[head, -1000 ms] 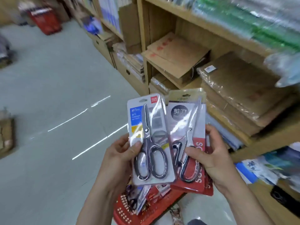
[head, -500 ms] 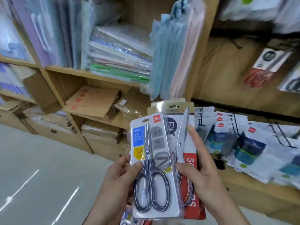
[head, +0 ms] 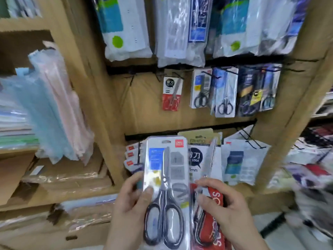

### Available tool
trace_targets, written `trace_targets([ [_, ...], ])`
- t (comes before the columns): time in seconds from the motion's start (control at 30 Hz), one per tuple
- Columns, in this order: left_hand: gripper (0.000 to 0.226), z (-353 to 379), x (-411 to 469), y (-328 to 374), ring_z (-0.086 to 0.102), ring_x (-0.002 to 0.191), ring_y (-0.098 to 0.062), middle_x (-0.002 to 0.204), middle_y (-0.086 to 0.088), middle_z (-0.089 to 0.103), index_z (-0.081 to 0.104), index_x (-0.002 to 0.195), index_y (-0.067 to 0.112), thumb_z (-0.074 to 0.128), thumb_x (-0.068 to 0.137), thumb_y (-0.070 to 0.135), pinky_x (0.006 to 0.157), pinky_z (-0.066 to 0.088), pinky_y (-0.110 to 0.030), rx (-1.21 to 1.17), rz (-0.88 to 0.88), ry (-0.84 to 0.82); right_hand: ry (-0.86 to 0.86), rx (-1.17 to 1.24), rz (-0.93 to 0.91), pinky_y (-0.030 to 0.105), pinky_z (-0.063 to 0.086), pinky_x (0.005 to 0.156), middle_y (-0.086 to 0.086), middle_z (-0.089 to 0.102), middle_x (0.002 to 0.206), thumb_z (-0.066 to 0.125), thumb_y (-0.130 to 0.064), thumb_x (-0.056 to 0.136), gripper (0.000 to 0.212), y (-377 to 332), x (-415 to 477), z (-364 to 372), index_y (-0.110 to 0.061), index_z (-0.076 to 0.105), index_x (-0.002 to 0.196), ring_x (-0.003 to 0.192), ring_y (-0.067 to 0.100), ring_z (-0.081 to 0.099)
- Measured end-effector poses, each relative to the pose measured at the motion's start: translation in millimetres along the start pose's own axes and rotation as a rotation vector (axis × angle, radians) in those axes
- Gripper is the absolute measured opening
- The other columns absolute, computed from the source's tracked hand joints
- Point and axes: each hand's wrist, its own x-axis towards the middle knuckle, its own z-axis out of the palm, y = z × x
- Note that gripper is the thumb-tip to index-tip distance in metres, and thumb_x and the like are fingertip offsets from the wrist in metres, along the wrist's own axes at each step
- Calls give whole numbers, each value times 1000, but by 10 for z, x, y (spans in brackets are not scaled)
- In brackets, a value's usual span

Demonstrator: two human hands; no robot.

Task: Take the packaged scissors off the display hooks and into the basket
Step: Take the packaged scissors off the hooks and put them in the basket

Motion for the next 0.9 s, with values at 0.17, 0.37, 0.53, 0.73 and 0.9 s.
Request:
trace_targets([
  [0.17, 45, 933, 275, -74, 61, 69, -18, 71, -21, 70, 68, 113, 41, 63, 90, 3, 70, 49, -30, 57, 67, -127, 106, 39, 26, 15, 50, 61, 1, 72, 81, 96, -56, 21, 64, 38, 326, -661, -32, 79, 77, 61, 6, 61],
  [0.37, 41, 1597, 762, -37, 40, 65, -20, 65, -22, 42, 67, 117, 45, 60, 95, 12, 65, 38, -28, 73, 136, -120, 111, -82, 0, 19, 45, 76, -7, 73, 92, 93, -53, 49, 45, 10, 704, -1229, -36, 78, 88, 77, 7, 62],
  [0.53, 39, 1971, 1344, 134, 66, 87, -40, 85, -14, 74, 56, 126, 41, 58, 98, 14, 81, 54, -50, 95, 190, -144, 208, -87, 10, 30, 44, 87, -4, 72, 95, 85, -28, 63, 31, 79, 1123, -1401, -41, 77, 90, 88, 20, 60],
  [0.73, 48, 2309, 2044, 57, 63, 72, -13, 83, -2, 75, 55, 129, 36, 53, 98, -1, 64, 50, -21, 134, 203, -216, 307, -221, -7, 50, 30, 117, -38, 63, 108, 79, -21, 80, 37, 94, 1513, -1471, -53, 71, 96, 129, 8, 49],
  [0.9, 47, 2496, 2331, -11, 65, 73, -3, 91, 4, 75, 53, 135, 34, 53, 99, 3, 65, 49, -15, 108, 196, -236, 396, -221, -26, 55, 28, 117, -37, 63, 110, 79, -19, 80, 36, 183, 1709, -1526, -49, 72, 99, 141, 23, 39],
])
